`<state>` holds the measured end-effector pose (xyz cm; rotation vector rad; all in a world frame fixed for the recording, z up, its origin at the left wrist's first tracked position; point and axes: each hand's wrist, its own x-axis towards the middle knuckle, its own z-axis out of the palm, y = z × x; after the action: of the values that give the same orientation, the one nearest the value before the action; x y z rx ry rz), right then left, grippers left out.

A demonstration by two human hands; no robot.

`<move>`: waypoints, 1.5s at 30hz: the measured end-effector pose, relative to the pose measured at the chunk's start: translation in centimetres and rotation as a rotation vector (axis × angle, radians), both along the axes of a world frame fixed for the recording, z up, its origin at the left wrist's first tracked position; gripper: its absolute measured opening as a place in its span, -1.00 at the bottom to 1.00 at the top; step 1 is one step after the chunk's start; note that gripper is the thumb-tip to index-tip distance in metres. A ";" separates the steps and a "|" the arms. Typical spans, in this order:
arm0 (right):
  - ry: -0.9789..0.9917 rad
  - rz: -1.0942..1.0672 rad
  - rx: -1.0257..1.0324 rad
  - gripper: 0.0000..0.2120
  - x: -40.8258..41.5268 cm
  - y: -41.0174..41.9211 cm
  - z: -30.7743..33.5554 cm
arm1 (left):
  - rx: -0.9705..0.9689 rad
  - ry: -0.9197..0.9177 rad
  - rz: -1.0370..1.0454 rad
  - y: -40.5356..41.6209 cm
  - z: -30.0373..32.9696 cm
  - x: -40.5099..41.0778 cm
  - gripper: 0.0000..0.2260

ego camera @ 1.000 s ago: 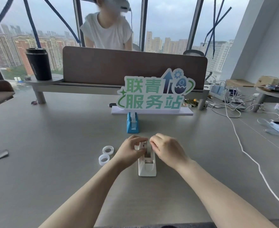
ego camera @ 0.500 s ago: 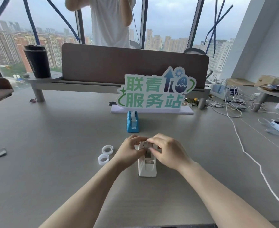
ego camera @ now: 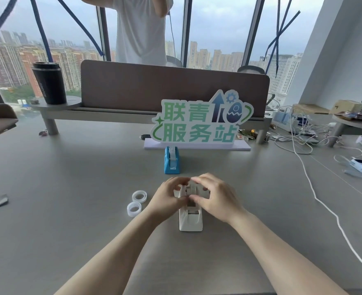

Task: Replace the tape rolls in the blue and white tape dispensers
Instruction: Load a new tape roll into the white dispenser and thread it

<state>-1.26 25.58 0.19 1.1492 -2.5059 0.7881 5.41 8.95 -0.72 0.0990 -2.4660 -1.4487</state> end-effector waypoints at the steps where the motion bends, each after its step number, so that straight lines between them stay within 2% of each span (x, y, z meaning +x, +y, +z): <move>1: -0.005 -0.005 0.028 -0.61 -0.1 -0.1 -0.1 | -0.001 0.001 0.000 0.0 0.0 0.0 -0.57; 4: 0.008 -0.011 0.045 -0.64 -0.1 -0.3 -0.1 | -0.007 -0.007 -0.004 -0.1 0.0 -0.1 -0.57; 9: 0.028 0.003 -0.037 -0.68 0.2 0.1 -0.6 | -0.022 -0.007 0.000 -0.1 -0.3 -0.3 -0.60; 18: 0.114 0.016 -0.153 -0.91 0.3 0.3 -0.8 | -0.008 -0.026 0.002 -0.1 -0.3 -0.2 -0.63; 23: 0.128 0.027 -0.111 -0.90 0.6 0.5 -0.5 | -0.012 -0.029 0.005 0.0 -0.2 -0.2 -0.63; 26: 0.076 0.003 -0.054 -0.68 0.5 0.5 -0.7 | -0.002 -0.033 -0.004 0.0 -0.2 -0.3 -0.66; 28: 0.065 -0.012 -0.046 -0.64 0.4 0.4 -0.8 | -0.007 -0.020 -0.003 0.0 -0.2 -0.3 -0.67; 39: 0.144 0.001 -0.145 -0.76 0.4 0.1 -1.2 | -0.037 -0.019 0.000 -0.2 -0.4 -0.6 -0.65; 45: 0.164 0.043 -0.180 -0.90 1.0 0.2 -1.5 | -0.023 -0.020 0.003 -0.1 -0.3 -0.5 -0.65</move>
<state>-0.25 25.73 -1.26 1.1591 -2.2343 0.8735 4.87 8.82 -1.00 0.1127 -2.4968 -1.4240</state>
